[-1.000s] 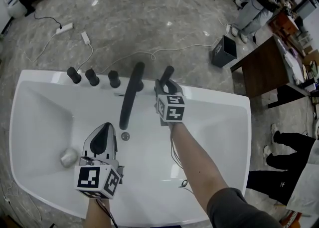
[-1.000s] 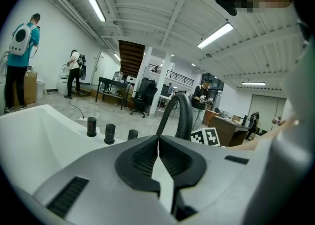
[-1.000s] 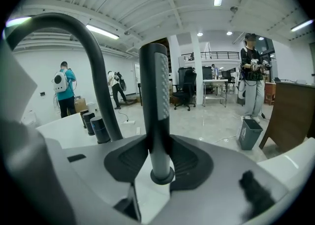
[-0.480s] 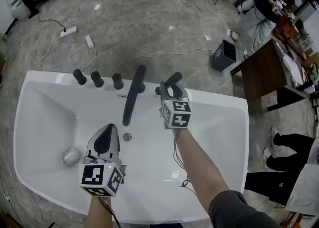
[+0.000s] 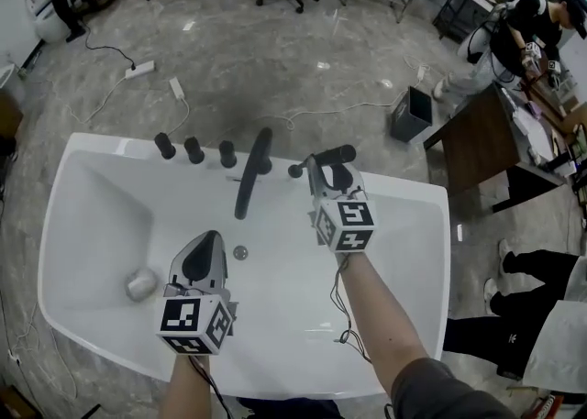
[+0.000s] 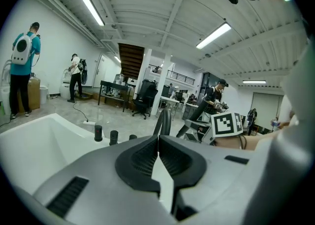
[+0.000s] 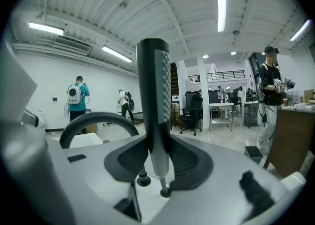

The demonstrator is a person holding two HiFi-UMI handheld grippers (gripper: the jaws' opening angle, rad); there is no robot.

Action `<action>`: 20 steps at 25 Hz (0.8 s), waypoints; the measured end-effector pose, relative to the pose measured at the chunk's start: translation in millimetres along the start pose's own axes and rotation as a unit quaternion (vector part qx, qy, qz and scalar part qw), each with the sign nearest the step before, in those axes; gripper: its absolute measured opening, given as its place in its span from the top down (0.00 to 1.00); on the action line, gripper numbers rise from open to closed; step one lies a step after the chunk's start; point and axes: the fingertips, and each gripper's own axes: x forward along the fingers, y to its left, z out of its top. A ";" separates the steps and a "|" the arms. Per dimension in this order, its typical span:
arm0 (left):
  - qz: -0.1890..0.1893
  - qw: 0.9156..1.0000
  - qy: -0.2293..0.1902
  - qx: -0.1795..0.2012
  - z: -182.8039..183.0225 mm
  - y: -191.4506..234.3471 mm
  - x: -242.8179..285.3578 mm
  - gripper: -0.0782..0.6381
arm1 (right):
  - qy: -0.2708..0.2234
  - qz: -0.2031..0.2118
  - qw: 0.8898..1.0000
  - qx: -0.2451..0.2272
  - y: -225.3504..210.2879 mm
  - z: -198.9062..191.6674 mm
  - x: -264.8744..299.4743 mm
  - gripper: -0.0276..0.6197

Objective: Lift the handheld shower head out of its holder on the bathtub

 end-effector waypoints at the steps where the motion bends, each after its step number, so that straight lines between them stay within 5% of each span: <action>1: 0.000 1.000 -0.002 -0.001 2.3 -2.2 -5.3 0.87 | -0.006 0.004 1.000 -0.007 3.3 7.6 -9.4 0.74; 20: -0.017 0.999 -0.024 -0.013 4.8 -69.8 -138.7 0.87 | -0.050 0.039 0.997 -0.039 68.6 74.2 -205.5 0.74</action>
